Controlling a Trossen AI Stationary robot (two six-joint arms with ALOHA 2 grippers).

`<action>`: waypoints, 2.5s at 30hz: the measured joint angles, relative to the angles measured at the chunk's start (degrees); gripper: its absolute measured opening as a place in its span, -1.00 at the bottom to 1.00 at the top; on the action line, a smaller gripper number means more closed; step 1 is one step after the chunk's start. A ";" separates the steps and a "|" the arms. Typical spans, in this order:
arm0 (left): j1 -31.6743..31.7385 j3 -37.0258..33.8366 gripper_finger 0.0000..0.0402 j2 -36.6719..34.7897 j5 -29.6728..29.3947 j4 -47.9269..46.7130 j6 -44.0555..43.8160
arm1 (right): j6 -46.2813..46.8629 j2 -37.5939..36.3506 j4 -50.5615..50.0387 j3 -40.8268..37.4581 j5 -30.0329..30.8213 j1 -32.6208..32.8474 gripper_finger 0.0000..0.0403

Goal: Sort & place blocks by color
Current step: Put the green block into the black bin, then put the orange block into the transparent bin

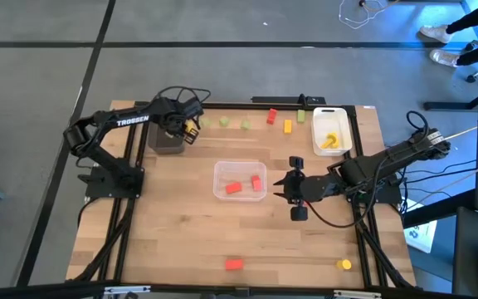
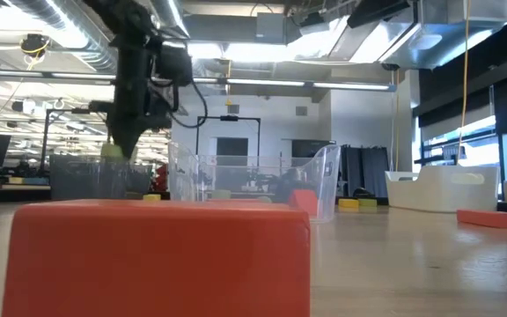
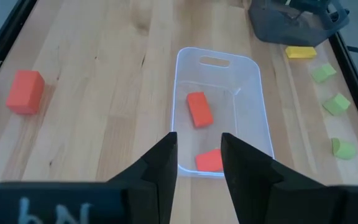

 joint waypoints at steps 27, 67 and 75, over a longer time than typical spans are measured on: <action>-7.73 -1.67 -0.57 -6.58 -0.56 4.00 3.05 | 29.69 0.02 -7.27 0.00 -2.62 0.01 -0.38; -32.55 -0.83 -0.57 -15.80 -1.61 5.72 -0.43 | 63.74 0.02 -27.39 -13.95 -25.06 -13.81 -0.10; -35.02 -0.83 -0.57 -15.80 -1.16 6.00 1.55 | 75.51 0.02 -15.53 -22.28 -27.25 -14.38 -0.08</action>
